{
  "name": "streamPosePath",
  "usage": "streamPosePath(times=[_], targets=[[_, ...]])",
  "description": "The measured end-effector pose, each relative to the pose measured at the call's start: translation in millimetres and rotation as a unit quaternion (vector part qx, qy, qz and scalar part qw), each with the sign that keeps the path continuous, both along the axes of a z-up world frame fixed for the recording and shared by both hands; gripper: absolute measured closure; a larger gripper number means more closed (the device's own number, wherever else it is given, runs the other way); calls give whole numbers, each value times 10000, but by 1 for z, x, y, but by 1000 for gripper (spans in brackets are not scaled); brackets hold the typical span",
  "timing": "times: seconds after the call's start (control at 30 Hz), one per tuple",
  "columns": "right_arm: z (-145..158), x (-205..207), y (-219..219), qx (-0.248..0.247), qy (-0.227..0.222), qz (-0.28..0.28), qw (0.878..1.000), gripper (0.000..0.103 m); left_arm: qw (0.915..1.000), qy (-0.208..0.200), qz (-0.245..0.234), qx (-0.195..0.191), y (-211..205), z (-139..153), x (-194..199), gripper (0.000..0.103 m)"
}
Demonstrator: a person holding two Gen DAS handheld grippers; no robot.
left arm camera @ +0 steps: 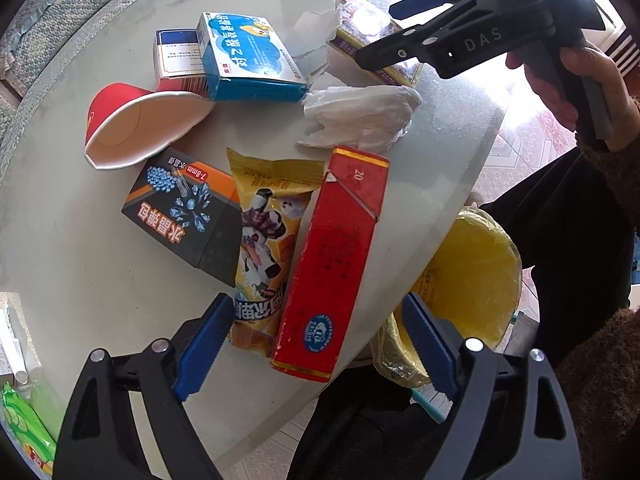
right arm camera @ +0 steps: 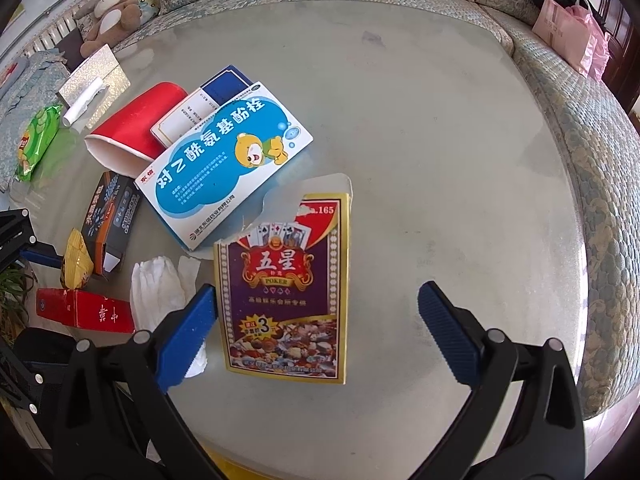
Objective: Collect trash
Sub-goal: 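Close the left tool on the red box while the right tool closes on the poker box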
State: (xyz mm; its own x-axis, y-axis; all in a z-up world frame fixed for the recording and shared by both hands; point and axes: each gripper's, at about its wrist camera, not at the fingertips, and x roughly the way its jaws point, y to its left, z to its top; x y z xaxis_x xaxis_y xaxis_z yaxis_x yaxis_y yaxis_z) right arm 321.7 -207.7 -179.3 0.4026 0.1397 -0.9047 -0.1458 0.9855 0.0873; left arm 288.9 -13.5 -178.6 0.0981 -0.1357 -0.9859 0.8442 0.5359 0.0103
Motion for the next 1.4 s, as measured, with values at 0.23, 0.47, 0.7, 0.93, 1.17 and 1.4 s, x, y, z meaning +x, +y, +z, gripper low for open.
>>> streamPosePath(times=[0.23, 0.47, 0.7, 0.93, 1.17, 1.4], targets=[[-2, 1, 5, 12, -19, 12, 10000, 7, 9998, -39, 161, 73, 3, -1, 3, 26], [-3, 2, 6, 56, 9, 5, 10000, 7, 9994, -281, 171, 69, 3, 11, -5, 26], [-4, 1, 8, 60, 11, 38, 10000, 7, 9992, -354, 129, 152, -2, 10, -13, 35], [-7, 3, 9, 78, 114, 48, 9999, 35, 9986, -323, 356, 206, -3, 11, -4, 47], [-8, 4, 10, -19, 71, 27, 10000, 35, 9978, -303, 469, 347, -4, 15, 0, 58], [-8, 5, 9, -28, 67, -3, 10000, 36, 9971, -354, 515, 443, -8, 19, -3, 65]])
